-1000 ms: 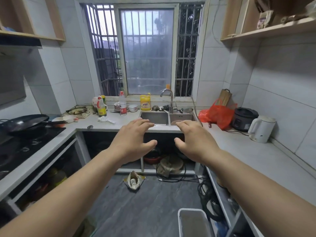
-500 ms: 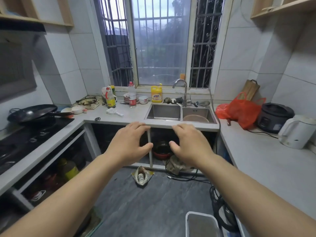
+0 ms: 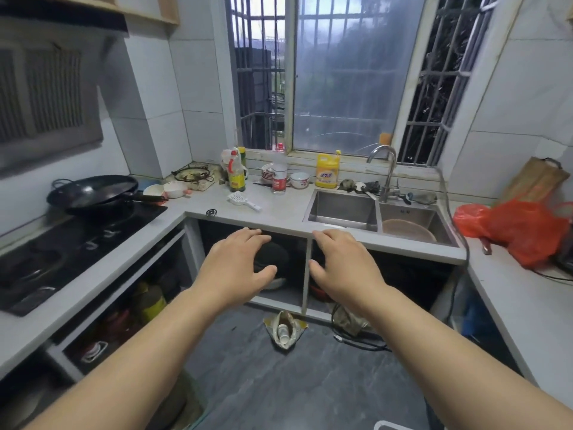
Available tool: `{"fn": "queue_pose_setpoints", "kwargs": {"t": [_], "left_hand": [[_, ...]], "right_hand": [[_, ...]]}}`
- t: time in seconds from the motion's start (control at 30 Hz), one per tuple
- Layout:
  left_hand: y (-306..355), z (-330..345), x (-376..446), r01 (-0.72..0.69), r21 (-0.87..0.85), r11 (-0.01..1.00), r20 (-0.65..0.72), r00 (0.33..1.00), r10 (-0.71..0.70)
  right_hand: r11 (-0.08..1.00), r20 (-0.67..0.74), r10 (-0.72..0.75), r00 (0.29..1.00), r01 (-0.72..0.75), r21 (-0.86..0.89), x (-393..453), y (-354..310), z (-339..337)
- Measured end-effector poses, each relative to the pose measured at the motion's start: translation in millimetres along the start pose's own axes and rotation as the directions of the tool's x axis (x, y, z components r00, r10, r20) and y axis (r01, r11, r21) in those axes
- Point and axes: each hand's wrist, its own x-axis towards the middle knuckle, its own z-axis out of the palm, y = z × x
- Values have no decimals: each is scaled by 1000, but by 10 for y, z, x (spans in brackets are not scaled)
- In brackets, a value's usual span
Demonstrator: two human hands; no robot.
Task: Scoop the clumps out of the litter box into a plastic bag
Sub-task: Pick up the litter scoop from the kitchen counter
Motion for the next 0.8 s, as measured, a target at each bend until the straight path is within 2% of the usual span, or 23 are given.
{"fn": "queue_pose_setpoints", "kwargs": {"t": [0.2,0.43,0.6,0.8], "left_hand": [[-828,-109,533,-5,29,1000,12,1000,5],[-1411,34,1083,7,5,1000,46,999,-7],[-1663,259,1527,26,8,1000,80,996,-26],[-1871,634,2231,58,44,997,118,991,-63]], "right_hand": [[999,27,33,999,-33,7,736,-399,439],[999,53,41,998,-41,8,1468,-544,833],[999,77,33,997,-36,34,1949,-471,1196],[997,96,20,995,-27,77,2676,-88,1671]]}}
